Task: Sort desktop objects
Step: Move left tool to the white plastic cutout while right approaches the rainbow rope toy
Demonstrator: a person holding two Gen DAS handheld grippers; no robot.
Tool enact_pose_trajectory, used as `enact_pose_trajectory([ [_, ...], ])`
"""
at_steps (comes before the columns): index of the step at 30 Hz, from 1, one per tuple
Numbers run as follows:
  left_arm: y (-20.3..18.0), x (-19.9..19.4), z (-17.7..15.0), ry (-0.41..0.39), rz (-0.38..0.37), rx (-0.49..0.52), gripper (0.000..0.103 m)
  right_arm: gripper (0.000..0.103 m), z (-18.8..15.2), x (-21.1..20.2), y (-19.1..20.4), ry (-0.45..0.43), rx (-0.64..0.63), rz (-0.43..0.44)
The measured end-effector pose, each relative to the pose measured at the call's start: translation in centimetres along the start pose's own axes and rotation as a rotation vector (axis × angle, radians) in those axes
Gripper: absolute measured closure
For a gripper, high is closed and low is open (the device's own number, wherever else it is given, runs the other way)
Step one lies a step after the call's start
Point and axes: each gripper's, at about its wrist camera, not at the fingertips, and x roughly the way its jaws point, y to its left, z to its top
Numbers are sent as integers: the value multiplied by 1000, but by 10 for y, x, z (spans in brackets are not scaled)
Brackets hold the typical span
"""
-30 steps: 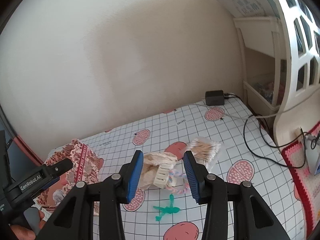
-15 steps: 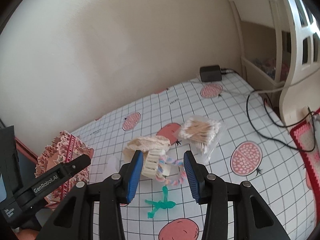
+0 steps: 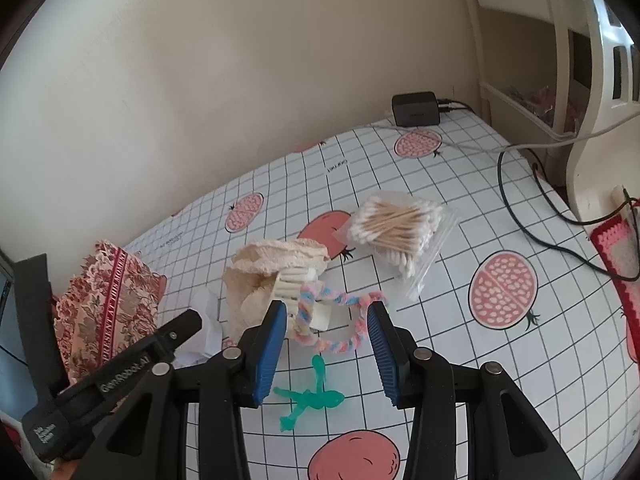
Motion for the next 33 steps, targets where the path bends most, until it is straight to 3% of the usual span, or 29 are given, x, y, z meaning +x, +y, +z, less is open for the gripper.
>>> enact_pose_trajectory([
  [7, 9, 18, -6, 35, 3, -14, 22, 57, -6, 12, 0, 33, 3, -2],
  [21, 3, 24, -6, 23, -10, 33, 22, 58, -11, 21, -1, 31, 25, 27],
  [26, 1, 24, -5, 16, -8, 47, 22, 64, -10, 22, -3, 22, 47, 45],
  [33, 2, 26, -7, 18, 0, 42, 25, 80, -10, 23, -1, 20, 37, 59],
])
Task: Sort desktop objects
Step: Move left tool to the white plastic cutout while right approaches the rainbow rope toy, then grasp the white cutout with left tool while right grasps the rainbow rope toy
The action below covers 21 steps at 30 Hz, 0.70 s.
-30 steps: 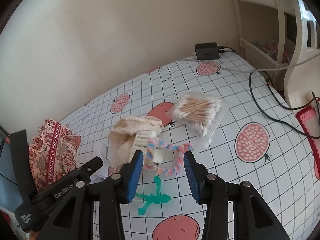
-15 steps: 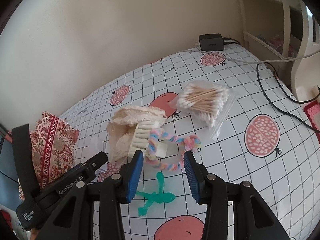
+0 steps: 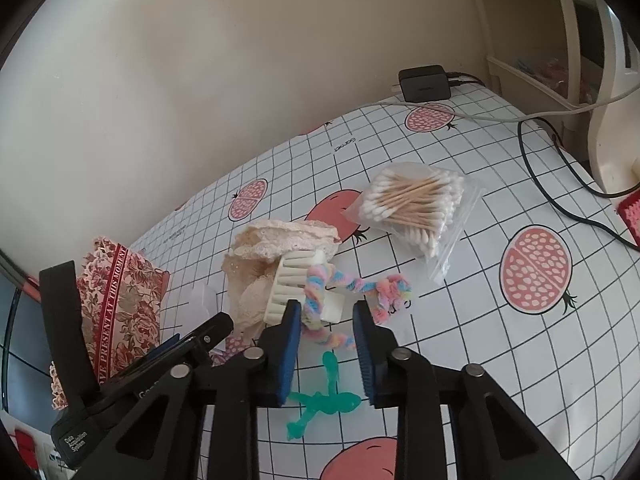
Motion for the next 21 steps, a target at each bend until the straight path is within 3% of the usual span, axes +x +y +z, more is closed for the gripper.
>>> enact_pose_trajectory([
  [4, 1, 3, -2, 6, 6, 1, 32, 92, 0, 0, 1, 0, -3, 9],
  [10, 4, 4, -4, 10, 20, -4, 43, 93, 1, -5, 2, -18, -6, 23],
  [21, 9, 2, -3, 28, 17, -22, 43, 94, 3, -9, 3, -39, -6, 34],
])
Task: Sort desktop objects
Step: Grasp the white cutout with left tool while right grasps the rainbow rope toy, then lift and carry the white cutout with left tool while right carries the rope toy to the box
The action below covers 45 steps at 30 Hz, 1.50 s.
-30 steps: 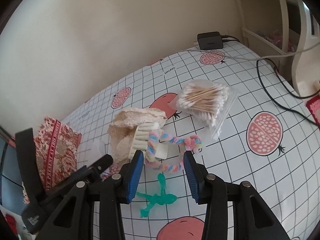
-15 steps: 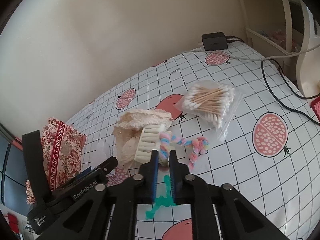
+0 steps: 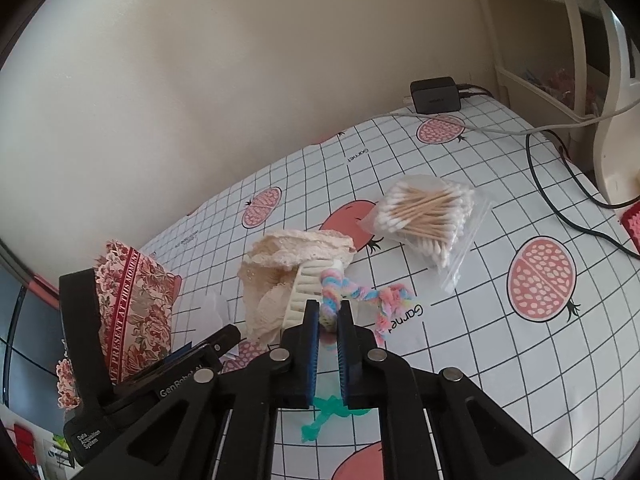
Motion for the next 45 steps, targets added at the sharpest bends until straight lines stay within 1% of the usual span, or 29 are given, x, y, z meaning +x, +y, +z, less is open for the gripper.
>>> enact_pose_trajectory([
  [8, -2, -13, 3, -23, -26, 1, 43, 94, 5, -12, 1, -48, 9, 0],
  [13, -7, -26, 6, -46, -60, 8, 43, 94, 8, -21, 7, -73, -4, 1],
  [20, -17, -57, 8, -111, -113, 35, 43, 94, 14, -38, 17, -130, -15, 27],
  [24, -21, -74, 9, -150, -134, 45, 43, 94, 16, -44, 20, -143, -22, 41],
  [28, -19, -90, 6, -184, -146, 51, 43, 94, 18, -53, 25, -173, -27, 64],
  [31, -16, -98, 4, -196, -148, 48, 43, 94, 20, -60, 29, -187, -29, 75],
  [35, -11, -105, 3, -199, -161, 40, 43, 94, 20, -66, 36, -195, -38, 79],
  [45, 3, -129, 4, -243, -175, 2, 43, 94, 19, -77, 64, -201, -94, 117],
])
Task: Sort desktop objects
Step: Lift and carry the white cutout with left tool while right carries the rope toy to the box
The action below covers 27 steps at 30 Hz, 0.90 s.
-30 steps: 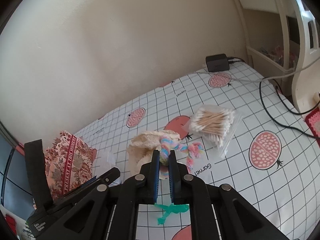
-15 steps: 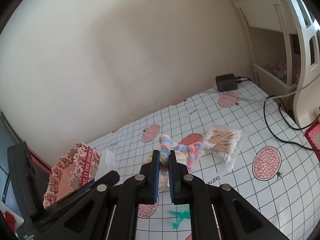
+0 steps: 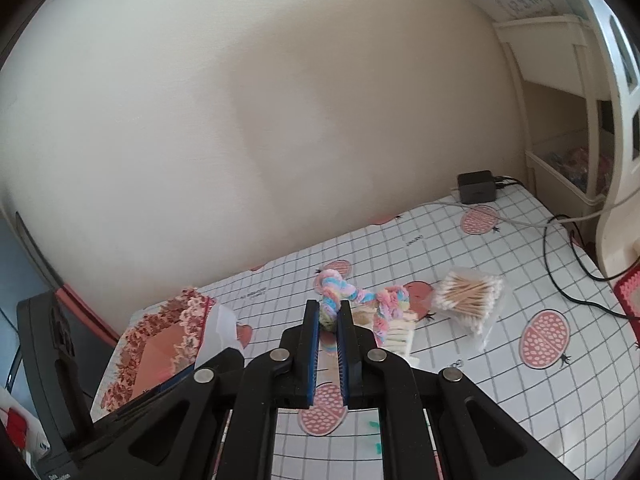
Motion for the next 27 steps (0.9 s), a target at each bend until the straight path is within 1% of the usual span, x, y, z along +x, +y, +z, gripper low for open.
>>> enact_pose_trajectory([
  [9, 27, -30, 11, -57, 28, -68, 43, 94, -4, -3, 41, -6, -83, 74],
  [16, 52, -54, 16, -97, 56, -114, 43, 94, -10, -6, 63, -12, -108, 118],
  [19, 64, -63, 17, -112, 77, -143, 43, 94, -12, -5, 72, -4, -108, 154],
  [22, 79, -73, 19, -132, 114, -182, 43, 94, -15, -4, 84, 3, -103, 196],
  [25, 95, -82, 19, -145, 138, -211, 43, 94, -20, -5, 97, 4, -127, 229],
  [27, 106, -88, 19, -147, 171, -235, 43, 94, -24, -4, 106, 7, -149, 242],
])
